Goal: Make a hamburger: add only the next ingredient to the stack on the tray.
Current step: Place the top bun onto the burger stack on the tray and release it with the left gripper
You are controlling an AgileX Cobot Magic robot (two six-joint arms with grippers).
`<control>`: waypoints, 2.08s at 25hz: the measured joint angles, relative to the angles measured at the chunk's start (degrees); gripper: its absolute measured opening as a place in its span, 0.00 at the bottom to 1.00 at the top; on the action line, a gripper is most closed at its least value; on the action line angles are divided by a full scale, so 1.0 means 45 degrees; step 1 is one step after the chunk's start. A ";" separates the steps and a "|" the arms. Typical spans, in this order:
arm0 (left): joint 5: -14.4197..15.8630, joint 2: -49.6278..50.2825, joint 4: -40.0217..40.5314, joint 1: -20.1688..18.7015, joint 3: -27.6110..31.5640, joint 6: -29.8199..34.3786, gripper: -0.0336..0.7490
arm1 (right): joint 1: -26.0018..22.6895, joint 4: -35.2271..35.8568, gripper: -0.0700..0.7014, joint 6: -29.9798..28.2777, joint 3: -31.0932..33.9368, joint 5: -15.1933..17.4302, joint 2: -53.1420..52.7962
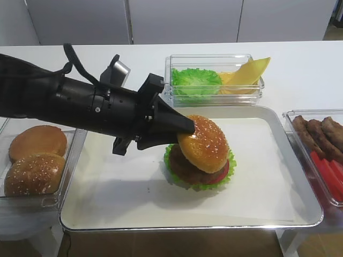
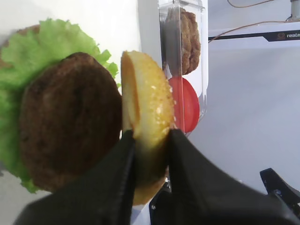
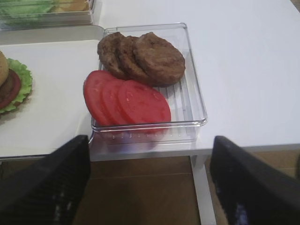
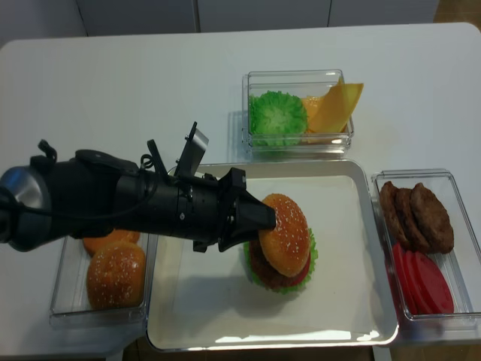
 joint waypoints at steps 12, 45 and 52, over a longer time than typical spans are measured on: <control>0.0028 0.0000 0.0304 0.0000 0.0000 0.0369 0.48 | 0.0000 0.0000 0.88 0.0000 0.0000 0.0000 0.0000; -0.0677 0.0000 0.1254 0.0000 0.0000 0.1029 0.84 | 0.0000 0.0000 0.88 0.0000 0.0000 0.0000 0.0000; -0.0677 0.0022 0.1304 0.0000 0.0000 0.1029 0.84 | 0.0000 0.0000 0.88 0.0000 0.0000 0.0000 0.0000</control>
